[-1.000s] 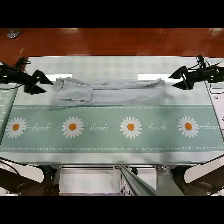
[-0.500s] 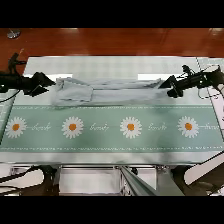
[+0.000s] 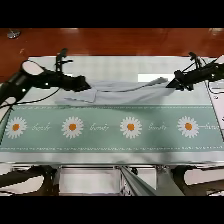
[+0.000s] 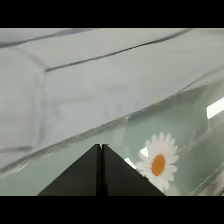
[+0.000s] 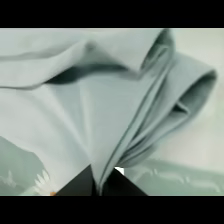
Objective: Fold the shirts.
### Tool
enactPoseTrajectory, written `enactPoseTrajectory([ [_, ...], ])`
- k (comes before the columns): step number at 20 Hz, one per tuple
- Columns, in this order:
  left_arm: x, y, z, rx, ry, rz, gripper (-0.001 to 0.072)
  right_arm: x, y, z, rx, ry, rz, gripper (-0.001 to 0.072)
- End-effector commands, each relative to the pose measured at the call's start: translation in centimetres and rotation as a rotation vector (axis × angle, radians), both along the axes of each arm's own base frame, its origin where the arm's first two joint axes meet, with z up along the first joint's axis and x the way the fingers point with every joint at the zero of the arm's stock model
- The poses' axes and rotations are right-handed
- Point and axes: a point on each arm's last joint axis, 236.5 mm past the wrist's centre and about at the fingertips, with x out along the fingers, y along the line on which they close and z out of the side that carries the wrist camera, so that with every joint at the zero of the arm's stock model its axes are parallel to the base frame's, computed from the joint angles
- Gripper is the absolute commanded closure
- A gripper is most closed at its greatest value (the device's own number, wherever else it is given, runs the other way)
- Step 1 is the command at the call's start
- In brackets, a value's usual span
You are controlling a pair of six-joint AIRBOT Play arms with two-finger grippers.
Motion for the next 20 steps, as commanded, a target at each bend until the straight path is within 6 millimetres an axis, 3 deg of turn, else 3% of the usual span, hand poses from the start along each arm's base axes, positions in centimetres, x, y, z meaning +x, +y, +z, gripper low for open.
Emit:
enactPoseTrajectory([
  [1, -1.2, -8.1, 0.4, 0.013, -0.088, -0.129, 0.0688, -4.6, -0.3, 4.5, -0.112, -0.135, 0.032, 0.0683],
  [4, -2.2, -13.8, -0.9, 0.052, -0.078, -0.219, 0.0687, -9.2, 0.4, 7.8, -0.171, -0.238, 0.010, 0.0683],
  [8, -3.3, -20.2, -3.0, 0.031, -0.016, -0.276, 0.0688, -13.2, 1.3, 11.2, -0.202, -0.334, -0.023, 0.0683],
  [10, -5.7, -23.0, -5.1, 0.028, 0.048, -0.330, 0.0688, -13.9, 1.5, 12.4, -0.206, -0.367, -0.033, 0.0683],
  [12, -9.9, -25.4, -6.7, 0.018, 0.132, -0.412, 0.0687, -14.3, 1.7, 12.5, -0.201, -0.356, -0.034, 0.0683],
  [17, -19.0, -29.0, -9.2, 0.059, 0.193, -0.599, 0.0687, -14.0, 3.4, 12.8, -0.184, -0.375, -0.008, 0.0683],
  [19, -20.4, -29.2, -8.9, 0.065, 0.201, -0.640, 0.0686, -13.6, 4.2, 12.8, -0.171, -0.380, -0.007, 0.0683],
  [20, -19.7, -28.9, -8.3, 0.059, 0.193, -0.644, 0.0686, -13.6, 4.7, 12.5, -0.163, -0.367, 0.003, 0.0683],
])
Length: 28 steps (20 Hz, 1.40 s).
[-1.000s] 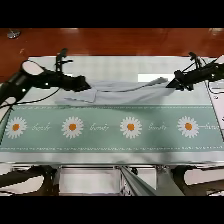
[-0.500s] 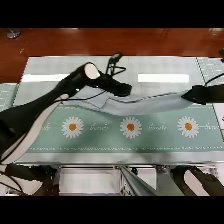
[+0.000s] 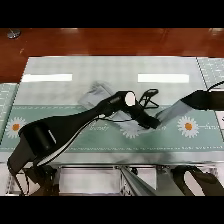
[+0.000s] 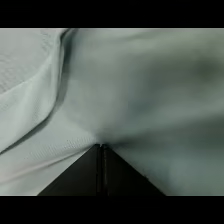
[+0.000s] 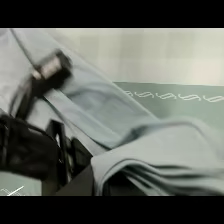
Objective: Fold the shirts.
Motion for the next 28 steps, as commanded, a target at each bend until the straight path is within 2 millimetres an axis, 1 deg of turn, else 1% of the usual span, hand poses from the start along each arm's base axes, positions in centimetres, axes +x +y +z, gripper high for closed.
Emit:
enactPoseTrajectory([
  [1, -0.4, 0.1, 0.9, -0.006, 0.005, -0.045, 0.0686, 0.3, 1.7, -0.3, 0.025, 0.015, 0.021, 0.0683],
  [2, 1.9, 1.2, 2.1, -0.018, -0.002, -0.013, 0.0686, 0.3, 2.3, -0.5, 0.032, 0.027, 0.036, 0.0683],
  [3, 4.7, 2.7, 3.2, -0.025, -0.014, 0.027, 0.0687, 0.6, 3.1, -0.7, 0.041, 0.033, 0.050, 0.0683],
  [4, 7.9, 5.0, 4.5, -0.028, -0.028, 0.082, 0.0687, 0.9, 4.0, -0.7, 0.047, 0.036, 0.066, 0.0683],
  [5, 11.0, 7.8, 5.6, -0.020, -0.038, 0.151, 0.0687, 1.3, 5.0, -0.6, 0.052, 0.034, 0.086, 0.0683],
  [6, 14.0, 11.4, 6.8, 0.001, -0.045, 0.226, 0.0687, 1.9, 6.3, -0.4, 0.060, 0.032, 0.108, 0.0683],
  [7, 16.5, 15.3, 8.1, 0.022, -0.064, 0.282, 0.0687, 2.7, 7.6, -0.1, 0.064, 0.024, 0.134, 0.0683],
  [8, 18.2, 19.1, 9.4, 0.048, -0.088, 0.329, 0.0687, 3.7, 9.0, 0.3, 0.068, 0.018, 0.162, 0.0683],
  [9, 19.5, 23.0, 10.8, 0.075, -0.117, 0.384, 0.0687, 4.8, 10.5, 0.5, 0.073, 0.019, 0.191, 0.0683],
  [10, 20.5, 27.1, 12.5, 0.101, -0.158, 0.449, 0.0687, 5.8, 12.0, 0.7, 0.077, 0.026, 0.221, 0.0683],
  [11, 20.9, 30.6, 14.3, 0.109, -0.198, 0.516, 0.0687, 6.8, 13.7, 0.6, 0.079, 0.035, 0.252, 0.0683],
  [12, 20.7, 33.7, 16.2, 0.100, -0.252, 0.585, 0.0687, 7.8, 15.4, 0.4, 0.080, 0.045, 0.283, 0.0683],
  [13, 19.8, 36.4, 17.8, 0.089, -0.306, 0.654, 0.0687, 8.7, 17.3, -0.1, 0.080, 0.056, 0.315, 0.0683],
  [14, 18.5, 38.5, 18.8, 0.082, -0.353, 0.709, 0.0686, 9.5, 19.0, -0.6, 0.082, 0.070, 0.340, 0.0683],
  [15, 16.4, 40.0, 19.3, 0.078, -0.389, 0.754, 0.0686, 10.2, 20.9, -1.3, 0.090, 0.084, 0.368, 0.0683],
  [16, 14.3, 40.8, 19.3, 0.075, -0.409, 0.787, 0.0686, 10.8, 22.7, -1.9, 0.100, 0.096, 0.392, 0.0683],
  [18, 9.7, 41.1, 18.0, 0.069, -0.425, 0.815, 0.0686, 12.0, 26.1, -3.4, 0.112, 0.114, 0.424, 0.0683],
  [19, 7.6, 40.6, 17.2, 0.051, -0.415, 0.814, 0.0686, 12.5, 27.7, -4.3, 0.114, 0.122, 0.438, 0.0683],
  [20, 5.9, 40.1, 16.3, 0.031, -0.401, 0.815, 0.0686, 12.7, 29.3, -5.0, 0.128, 0.132, 0.450, 0.0682],
  [22, 3.4, 38.8, 14.7, -0.029, -0.350, 0.823, 0.0686, 13.1, 32.5, -6.3, 0.176, 0.155, 0.469, 0.0683],
  [24, 2.4, 38.0, 13.2, -0.071, -0.298, 0.842, 0.0686, 13.1, 35.2, -8.0, 0.211, 0.186, 0.479, 0.0682],
  [26, 2.5, 38.0, 11.8, -0.075, -0.263, 0.866, 0.0686, 13.2, 37.5, -9.8, 0.259, 0.209, 0.476, 0.0682],
  [27, 2.8, 38.2, 11.2, -0.070, -0.260, 0.883, 0.0686, 13.1, 38.2, -10.2, 0.293, 0.227, 0.476, 0.0640],
  [28, 3.1, 38.3, 10.9, -0.067, -0.258, 0.894, 0.0686, 13.2, 38.5, -10.7, 0.315, 0.247, 0.470, 0.0435],
])
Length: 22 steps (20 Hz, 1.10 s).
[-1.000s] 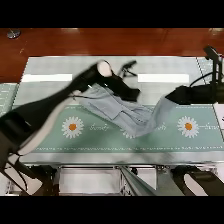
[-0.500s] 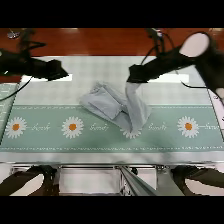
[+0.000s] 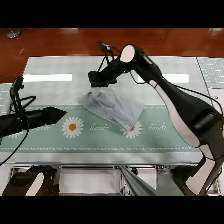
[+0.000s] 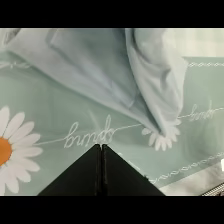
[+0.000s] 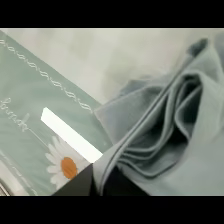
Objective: Fold the shirts.
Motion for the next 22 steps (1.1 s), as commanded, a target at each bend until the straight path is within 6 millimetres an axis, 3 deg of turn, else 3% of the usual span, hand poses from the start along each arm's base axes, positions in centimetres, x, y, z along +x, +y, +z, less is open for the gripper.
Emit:
enactPoseTrajectory([
  [1, 0.1, 0.0, -1.6, -0.037, 0.017, 0.042, 0.0686, 0.3, 2.5, -1.5, 0.088, 0.085, -0.016, 0.0143],
  [2, 0.3, 0.0, -1.8, -0.036, 0.021, 0.046, 0.0686, 0.8, 1.5, -0.7, 0.111, 0.090, -0.007, 0.0087],
  [4, 0.6, 0.2, -1.9, -0.035, 0.022, 0.054, 0.0686, 2.0, -2.5, 2.7, 0.151, 0.114, 0.002, 0.0087],
  [6, 0.9, 0.3, -1.9, -0.031, 0.014, 0.064, 0.0686, 2.5, -9.3, 7.0, 0.161, 0.129, -0.002, 0.0088],
  [8, 1.0, 0.4, -1.9, -0.031, 0.011, 0.066, 0.0686, 1.1, -18.2, 10.1, 0.053, 0.080, 0.020, 0.0089],
  [10, 0.9, 0.4, -1.9, -0.031, 0.012, 0.066, 0.0686, -0.5, -27.1, 10.2, -0.179, 0.010, -0.085, 0.0089],
  [11, 0.9, 0.4, -1.9, -0.031, 0.012, 0.066, 0.0685, -1.1, -30.3, 9.6, -0.244, -0.024, -0.196, 0.0089],
  [12, 0.9, 0.4, -1.9, -0.031, 0.012, 0.066, 0.0686, -2.0, -32.0, 8.2, -0.243, -0.047, -0.307, 0.0089],
  [13, 0.9, 0.4, -1.9, -0.031, 0.013, 0.066, 0.0685, -3.3, -33.0, 6.0, -0.224, -0.038, -0.421, 0.0089],
  [15, 0.9, 0.4, -1.9, -0.031, 0.013, 0.065, 0.0685, -7.3, -34.0, -0.7, -0.180, 0.049, -0.655, 0.0089],
  [17, 0.9, 0.4, -1.9, -0.031, 0.013, 0.066, 0.0686, -11.6, -32.3, -6.2, -0.077, 0.191, -0.787, 0.0096],
  [19, 1.0, 0.4, -2.0, -0.031, 0.014, 0.066, 0.0685, -14.6, -29.2, -9.5, 0.001, 0.308, -0.776, 0.0097],
  [22, 1.1, 0.4, -2.2, -0.031, 0.022, 0.068, 0.0685, -15.6, -26.2, -11.8, 0.006, 0.385, -0.704, 0.0096],
])
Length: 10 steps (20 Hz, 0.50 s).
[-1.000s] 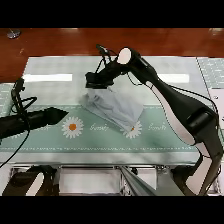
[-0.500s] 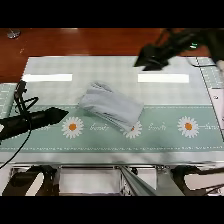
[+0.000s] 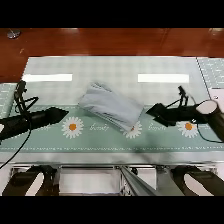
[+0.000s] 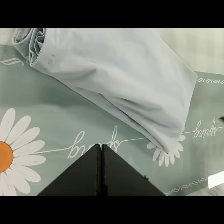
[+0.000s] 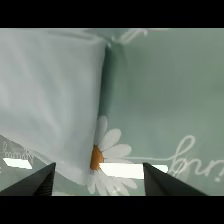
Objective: Fold the shirts.
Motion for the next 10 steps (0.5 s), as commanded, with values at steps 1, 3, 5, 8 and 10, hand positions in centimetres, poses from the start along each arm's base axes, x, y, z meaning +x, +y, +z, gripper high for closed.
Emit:
enactPoseTrajectory([
  [1, 0.1, 0.0, -0.3, 0.000, 0.010, 0.001, 0.0685, -1.7, 2.6, -3.6, 0.073, 0.077, -0.034, 0.0096],
  [3, 0.1, 0.0, -0.4, 0.000, 0.016, 0.001, 0.0685, -0.6, 4.4, -3.9, 0.118, 0.088, -0.005, 0.0097],
  [5, 0.1, 0.0, -0.6, 0.000, 0.022, 0.001, 0.0686, 0.8, 5.7, -4.3, 0.125, 0.099, 0.019, 0.0097],
  [8, 0.2, 0.0, -0.7, 0.001, 0.026, -0.001, 0.0685, 3.0, 8.1, -4.7, 0.138, 0.107, 0.061, 0.0123],
  [10, 0.2, 0.0, -0.8, 0.001, 0.030, -0.001, 0.0685, 4.4, 9.9, -4.1, 0.157, 0.100, 0.114, 0.0494],
])
